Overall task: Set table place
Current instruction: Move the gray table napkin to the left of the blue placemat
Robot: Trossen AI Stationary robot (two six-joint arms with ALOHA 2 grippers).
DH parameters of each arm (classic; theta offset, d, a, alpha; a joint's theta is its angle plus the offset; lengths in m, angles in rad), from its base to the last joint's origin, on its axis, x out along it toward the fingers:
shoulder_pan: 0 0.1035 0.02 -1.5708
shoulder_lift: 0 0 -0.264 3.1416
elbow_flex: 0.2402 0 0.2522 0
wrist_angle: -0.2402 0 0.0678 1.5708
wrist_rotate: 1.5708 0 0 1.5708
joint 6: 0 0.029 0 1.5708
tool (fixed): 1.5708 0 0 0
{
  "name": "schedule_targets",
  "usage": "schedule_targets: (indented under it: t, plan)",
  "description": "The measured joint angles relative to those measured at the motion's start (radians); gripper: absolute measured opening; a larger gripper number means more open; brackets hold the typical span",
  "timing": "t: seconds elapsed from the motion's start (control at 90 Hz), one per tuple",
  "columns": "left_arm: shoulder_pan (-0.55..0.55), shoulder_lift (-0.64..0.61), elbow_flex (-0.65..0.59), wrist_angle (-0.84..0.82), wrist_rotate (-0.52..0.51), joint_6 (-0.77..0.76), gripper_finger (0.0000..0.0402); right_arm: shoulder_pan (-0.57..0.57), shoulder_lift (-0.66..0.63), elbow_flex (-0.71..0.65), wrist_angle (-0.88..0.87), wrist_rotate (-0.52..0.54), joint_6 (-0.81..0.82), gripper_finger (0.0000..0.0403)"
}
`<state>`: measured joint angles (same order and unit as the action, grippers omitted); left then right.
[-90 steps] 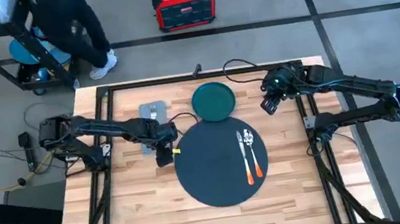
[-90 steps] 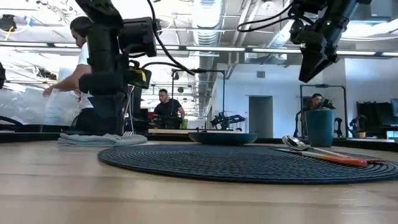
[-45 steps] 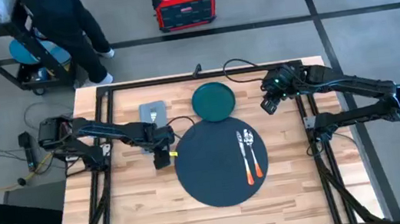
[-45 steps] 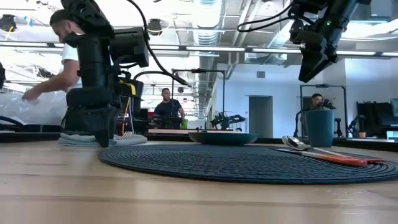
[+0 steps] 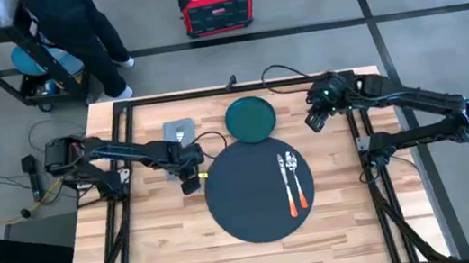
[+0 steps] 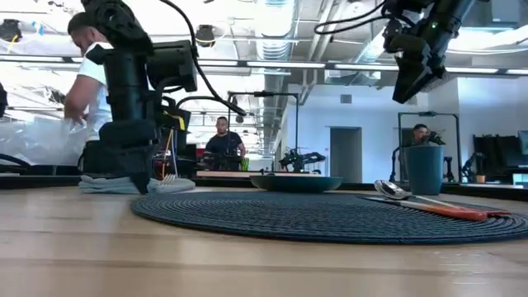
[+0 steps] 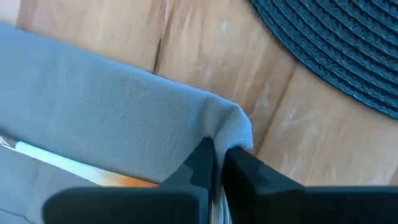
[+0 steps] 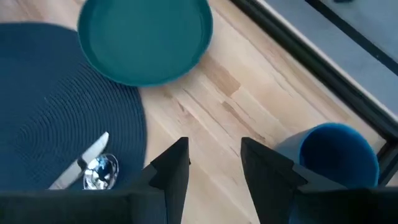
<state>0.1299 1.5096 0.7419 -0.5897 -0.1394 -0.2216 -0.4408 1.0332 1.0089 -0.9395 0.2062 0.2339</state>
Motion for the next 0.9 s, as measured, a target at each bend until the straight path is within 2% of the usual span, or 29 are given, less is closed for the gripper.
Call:
schedule_targets:
  t: [0.378,0.733,0.9]
  plan:
    - [-0.096,0.002,0.078,-0.050,-0.006,-0.190,0.0000,0.001,-0.009,0.011,-0.074,0.000,-0.006,0.0132]
    - [-0.231,0.002,0.080,-0.056,-0.010,-0.383,0.0000,0.002,-0.092,0.011,-0.082,-0.027,0.024,0.0132]
    - [-0.292,0.000,0.133,-0.077,-0.036,-0.450,0.0000,0.002,-0.107,0.012,-0.081,-0.028,0.027,0.0132]
